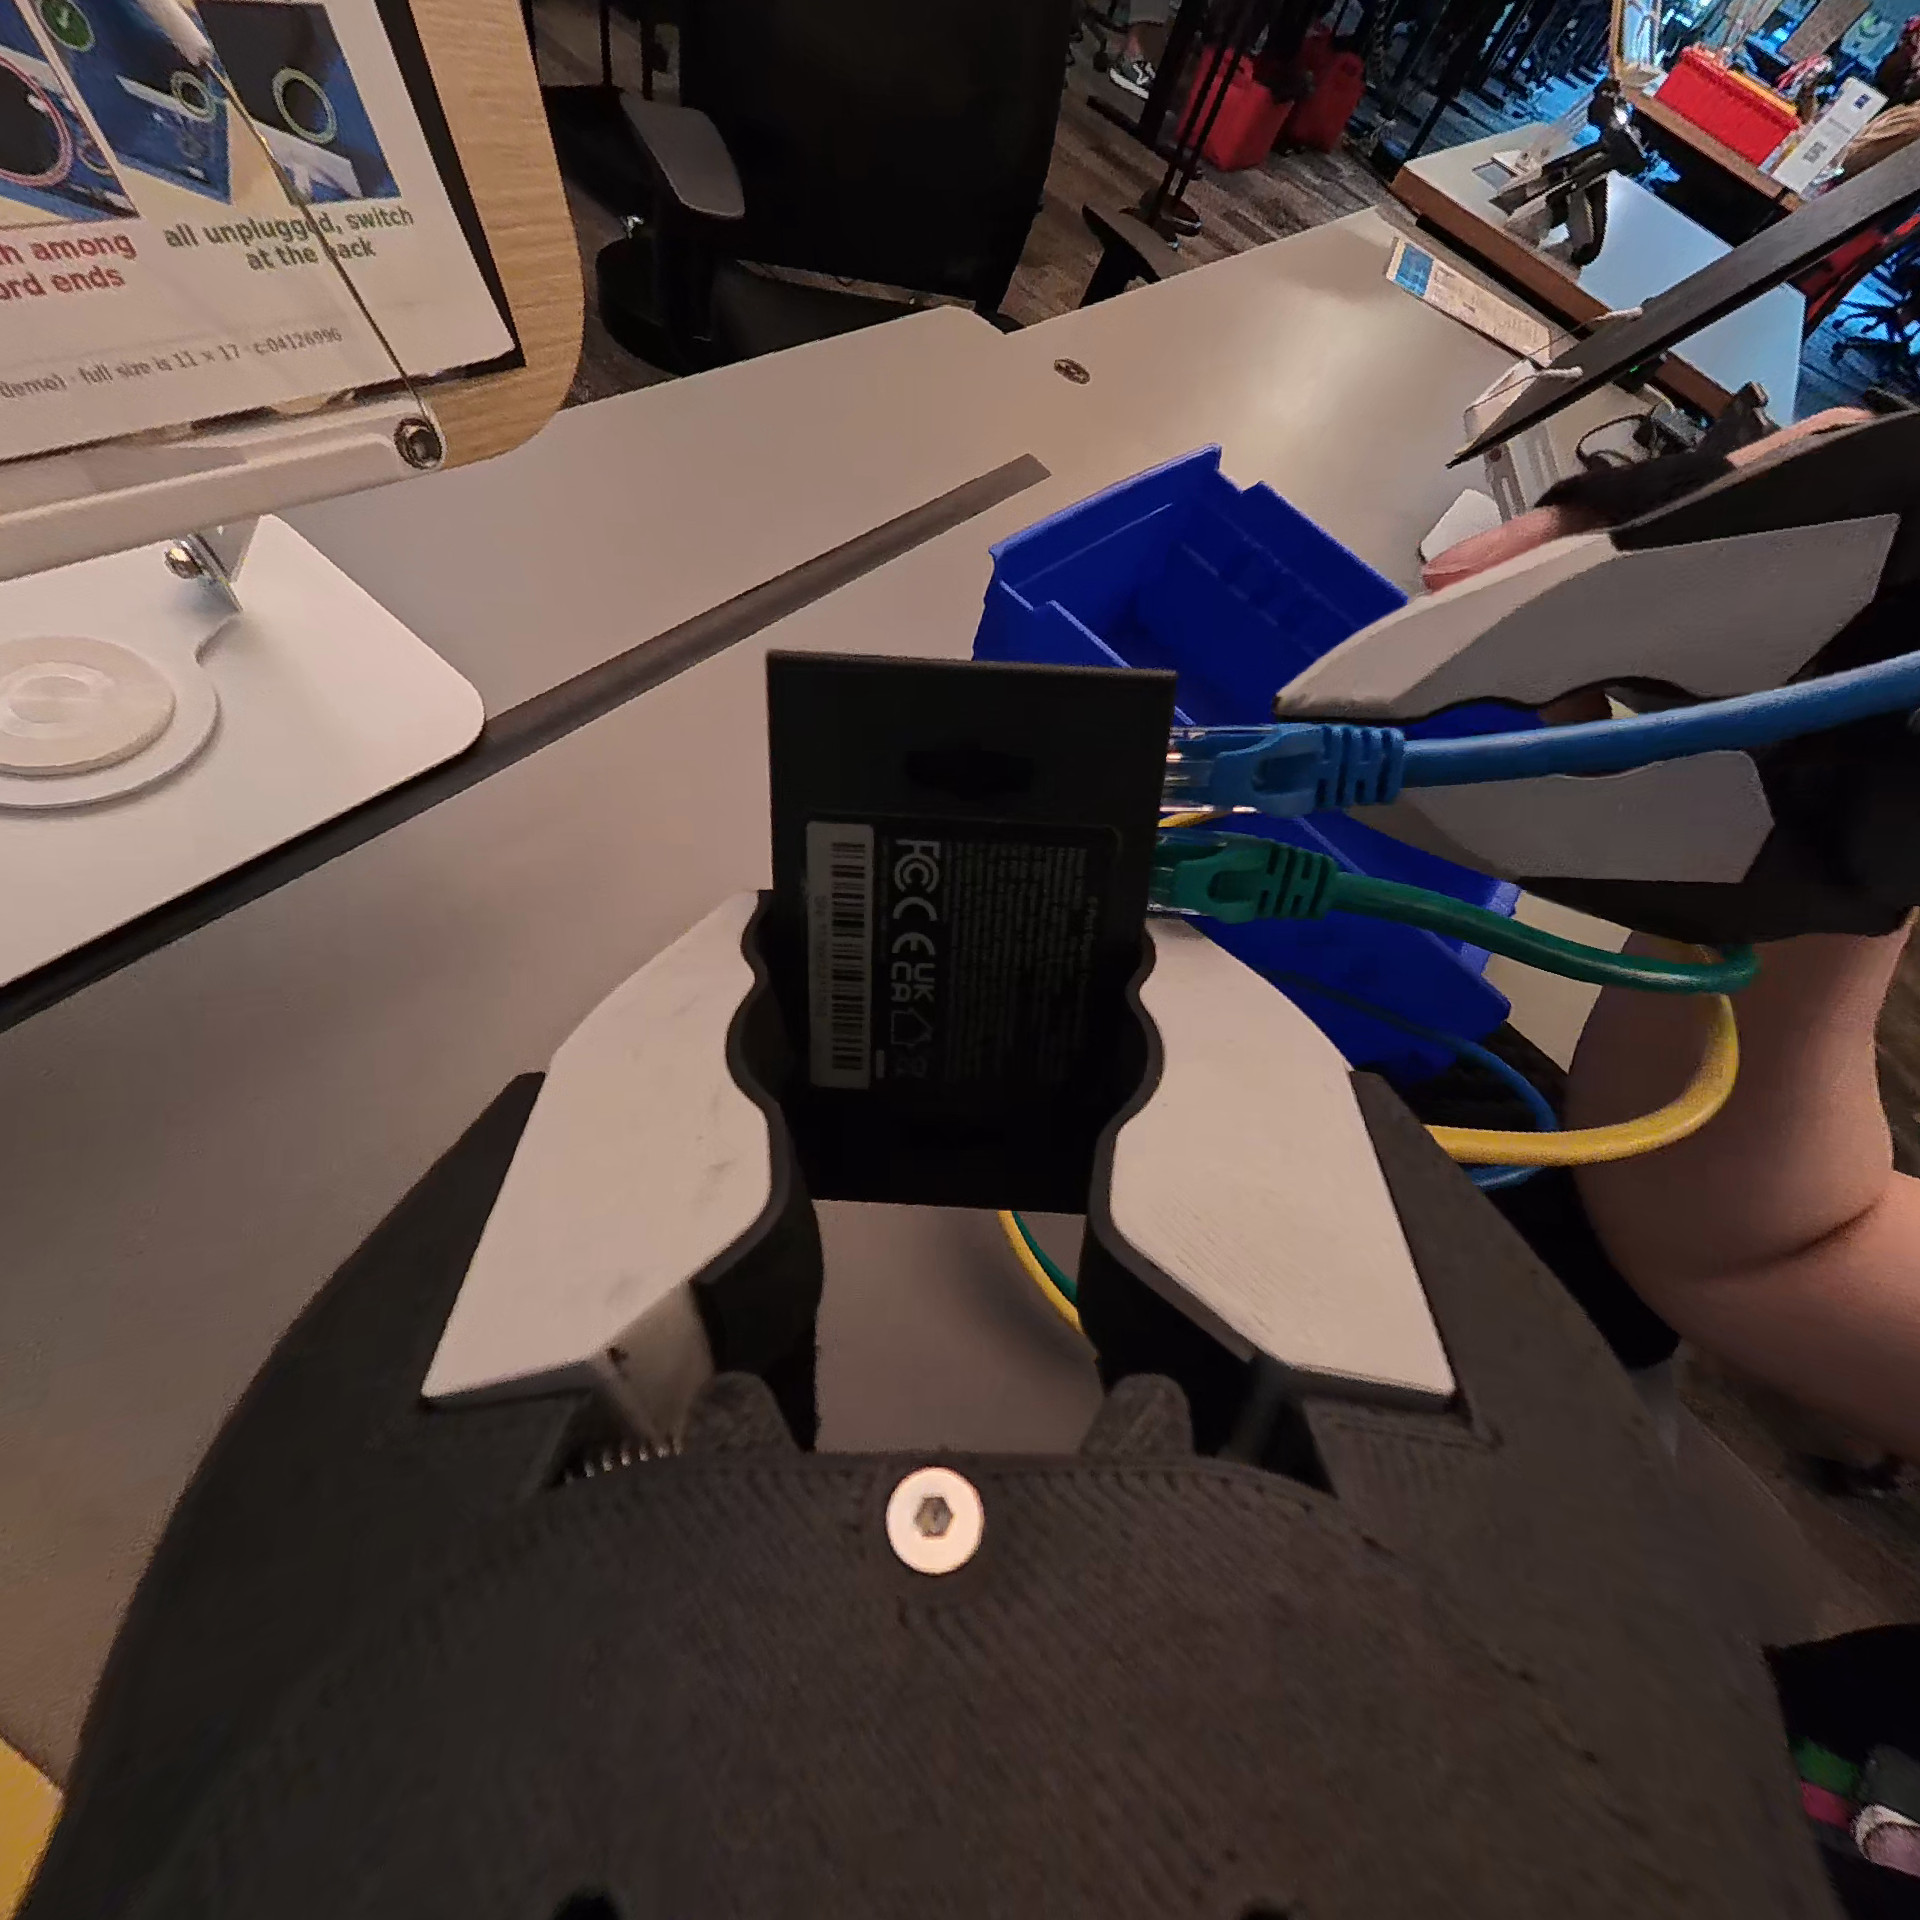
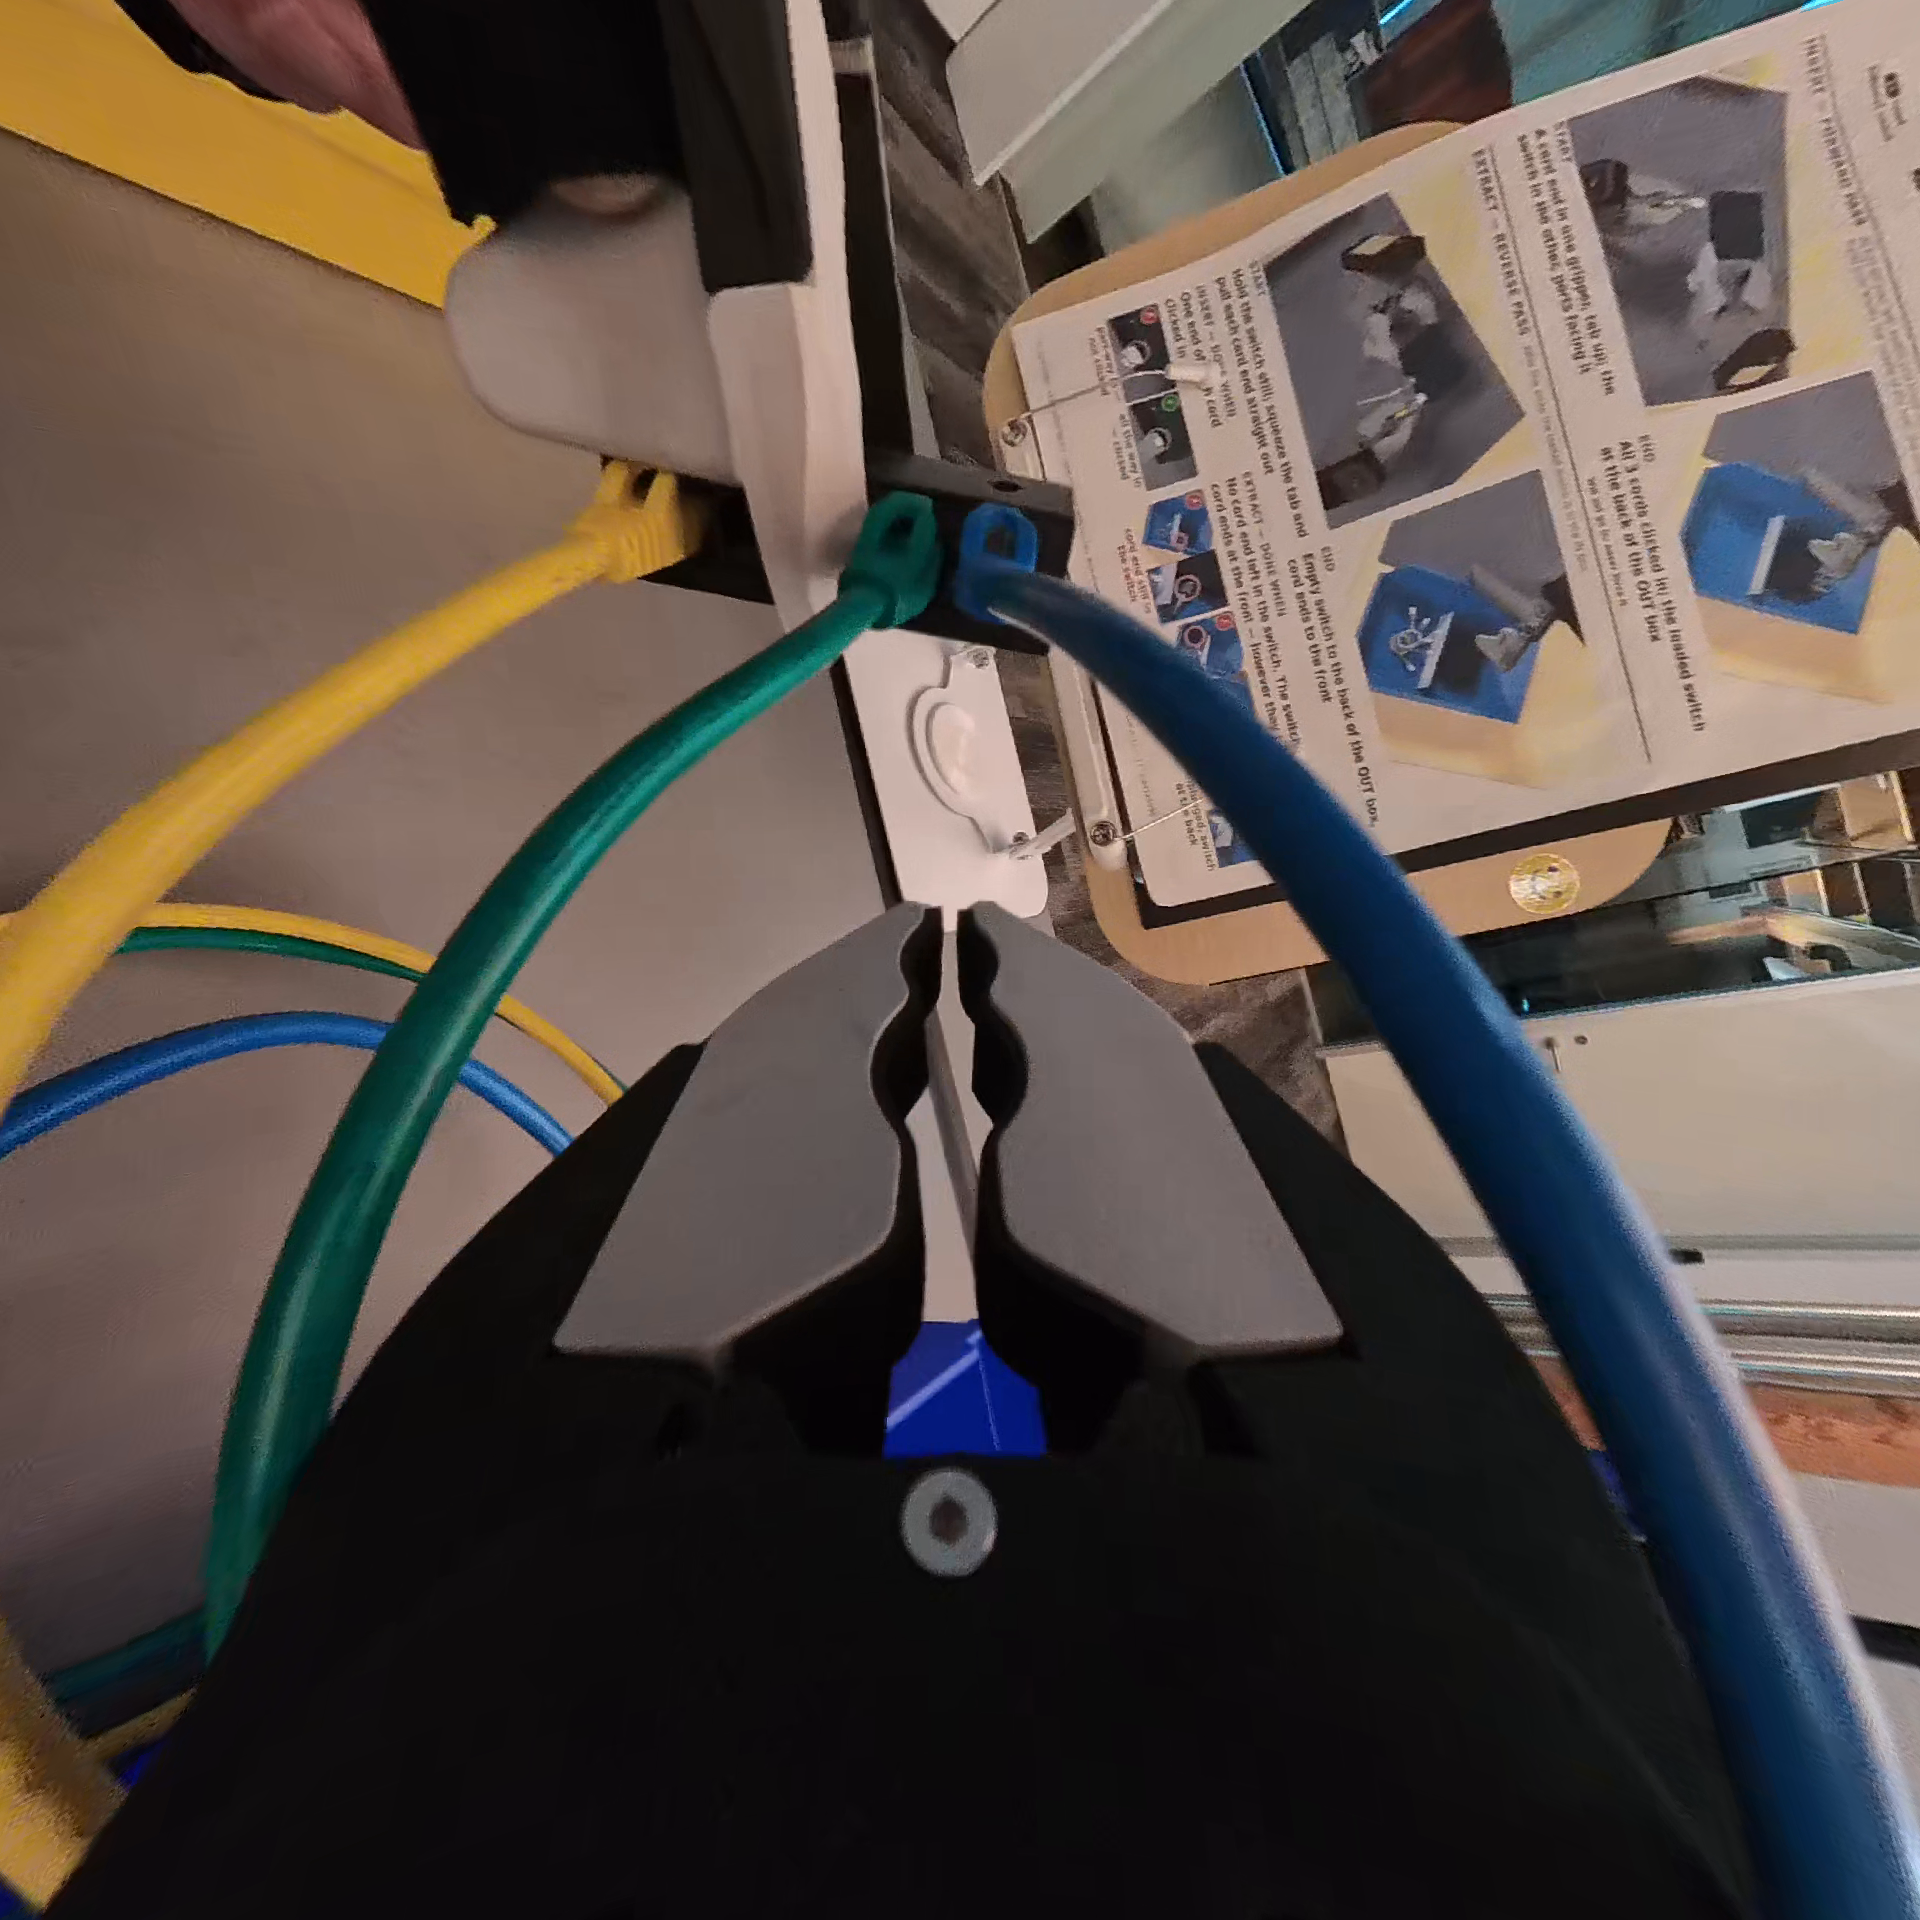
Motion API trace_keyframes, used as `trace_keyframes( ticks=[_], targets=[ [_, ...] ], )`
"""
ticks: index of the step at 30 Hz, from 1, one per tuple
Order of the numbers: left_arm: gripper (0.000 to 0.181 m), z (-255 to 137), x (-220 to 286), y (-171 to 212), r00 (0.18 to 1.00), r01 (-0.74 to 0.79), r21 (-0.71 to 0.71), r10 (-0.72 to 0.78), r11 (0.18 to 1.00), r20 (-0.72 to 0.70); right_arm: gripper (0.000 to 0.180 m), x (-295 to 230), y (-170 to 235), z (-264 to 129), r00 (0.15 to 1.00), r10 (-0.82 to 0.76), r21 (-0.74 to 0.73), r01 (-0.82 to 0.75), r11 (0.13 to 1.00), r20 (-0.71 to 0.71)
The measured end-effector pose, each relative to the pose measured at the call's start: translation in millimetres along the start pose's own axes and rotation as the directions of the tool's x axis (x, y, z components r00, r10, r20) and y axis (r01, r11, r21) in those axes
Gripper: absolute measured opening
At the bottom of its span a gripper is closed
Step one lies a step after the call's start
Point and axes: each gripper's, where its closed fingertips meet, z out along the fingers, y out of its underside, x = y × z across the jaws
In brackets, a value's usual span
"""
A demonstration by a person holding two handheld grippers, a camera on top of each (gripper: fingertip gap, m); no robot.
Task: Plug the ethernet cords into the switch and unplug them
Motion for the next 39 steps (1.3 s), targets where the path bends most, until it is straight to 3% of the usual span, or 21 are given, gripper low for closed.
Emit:
trace_keyframes(
  ticks=[7,17,27,32,39],
  targets=[
    [0.06,3,11,3,0.998,-0.012,-0.022,0.01,1.0,-0.064,0.004,6,-16,-8,0.999,-0.014,0.085,0.018,0.996,-0.044],
    [0.06,1,19,0,0.993,-0.057,-0.005,0.057,0.998,-0.103,0.004,10,-23,-14,0.969,0.246,0.098,-0.249,0.964,0.04],
    [0.06,-1,16,-1,0.993,-0.096,-0.003,0.095,0.995,-0.068,0.008,14,-44,-16,0.843,0.522,0.166,-0.537,0.827,0.127],
    [0.06,-6,15,-5,0.992,-0.114,0.014,0.115,0.993,-0.057,0.007,15,-47,-16,0.825,0.549,0.183,-0.565,0.805,0.134],
    [0.06,-13,6,-7,0.991,-0.129,0.023,0.13,0.991,-0.032,0.01,7,-53,-17,0.905,0.405,0.199,-0.424,0.883,0.132]
  ],
)
